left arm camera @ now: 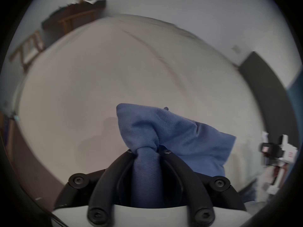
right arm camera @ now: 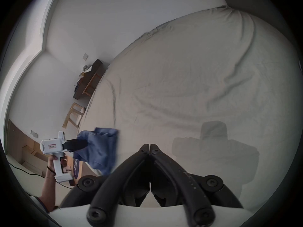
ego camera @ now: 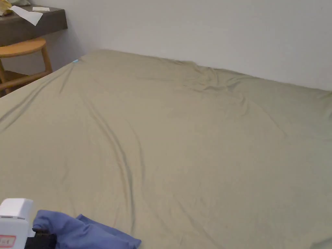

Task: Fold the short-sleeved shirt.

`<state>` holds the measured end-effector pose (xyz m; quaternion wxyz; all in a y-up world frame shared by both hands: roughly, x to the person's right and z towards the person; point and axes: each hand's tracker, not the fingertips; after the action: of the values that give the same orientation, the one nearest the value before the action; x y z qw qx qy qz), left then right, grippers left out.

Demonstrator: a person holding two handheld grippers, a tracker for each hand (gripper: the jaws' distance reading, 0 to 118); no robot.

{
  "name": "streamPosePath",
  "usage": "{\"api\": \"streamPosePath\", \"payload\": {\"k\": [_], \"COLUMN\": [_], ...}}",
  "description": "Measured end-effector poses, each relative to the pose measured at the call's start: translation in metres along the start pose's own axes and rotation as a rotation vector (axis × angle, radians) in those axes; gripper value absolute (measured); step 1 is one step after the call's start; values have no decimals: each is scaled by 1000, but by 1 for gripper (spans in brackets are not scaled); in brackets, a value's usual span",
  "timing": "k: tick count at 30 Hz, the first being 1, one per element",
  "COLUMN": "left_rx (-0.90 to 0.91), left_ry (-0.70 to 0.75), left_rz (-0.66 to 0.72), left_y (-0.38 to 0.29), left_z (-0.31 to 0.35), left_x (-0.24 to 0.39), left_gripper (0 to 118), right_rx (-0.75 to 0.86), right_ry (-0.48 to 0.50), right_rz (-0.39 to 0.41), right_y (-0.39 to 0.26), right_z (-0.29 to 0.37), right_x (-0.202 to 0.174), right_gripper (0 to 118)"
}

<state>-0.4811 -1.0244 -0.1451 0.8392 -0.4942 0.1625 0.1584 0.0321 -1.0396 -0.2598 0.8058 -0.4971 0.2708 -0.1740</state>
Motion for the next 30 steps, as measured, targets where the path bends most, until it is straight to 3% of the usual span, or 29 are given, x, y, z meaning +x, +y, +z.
{"api": "streamPosePath", "payload": {"k": [5,7,15,17,19,21,22,23,24,26,27,30], "left_rx": [36,39,-38,-35,-13,24,44,67,110,262,346,479], "left_ry": [344,465,532,576,658,636,611,584,578,532,481,274], "left_rz": [-172,-156,-119,-148,-200,-193,-159,-79,-24,47,66,99], "left_y": [24,31,39,34,29,27,29,30,30,30,27,21], "left_z": [-6,-16,-68,-76,-73,-53,-40,-23,-3,42,64,116], "left_x": [-49,-65,-93,-87,-85,-90,-94,-97,-96,-85,-77,-36], "left_gripper": [19,19,19,32,55,77,79,77,60,9,1,1], "right_rx": [-15,-31,-79,-78,-67,-53,-47,-35,-26,-8,4,79], "right_ry": [-62,-69,-90,-88,-82,-66,-60,-52,-43,-35,-33,-51], "right_rz": [-9,-10,10,19,28,36,39,44,53,75,98,176], "right_y": [2,2,0,1,2,4,5,6,7,8,9,13], "right_z": [-8,-12,-23,-22,-18,-13,-11,-7,-5,0,3,17], "right_x": [-4,-6,-18,-21,-22,-23,-24,-24,-25,-26,-26,-29], "right_gripper": [2,2,2,2,2,2,2,2,2,2,2,2]}}
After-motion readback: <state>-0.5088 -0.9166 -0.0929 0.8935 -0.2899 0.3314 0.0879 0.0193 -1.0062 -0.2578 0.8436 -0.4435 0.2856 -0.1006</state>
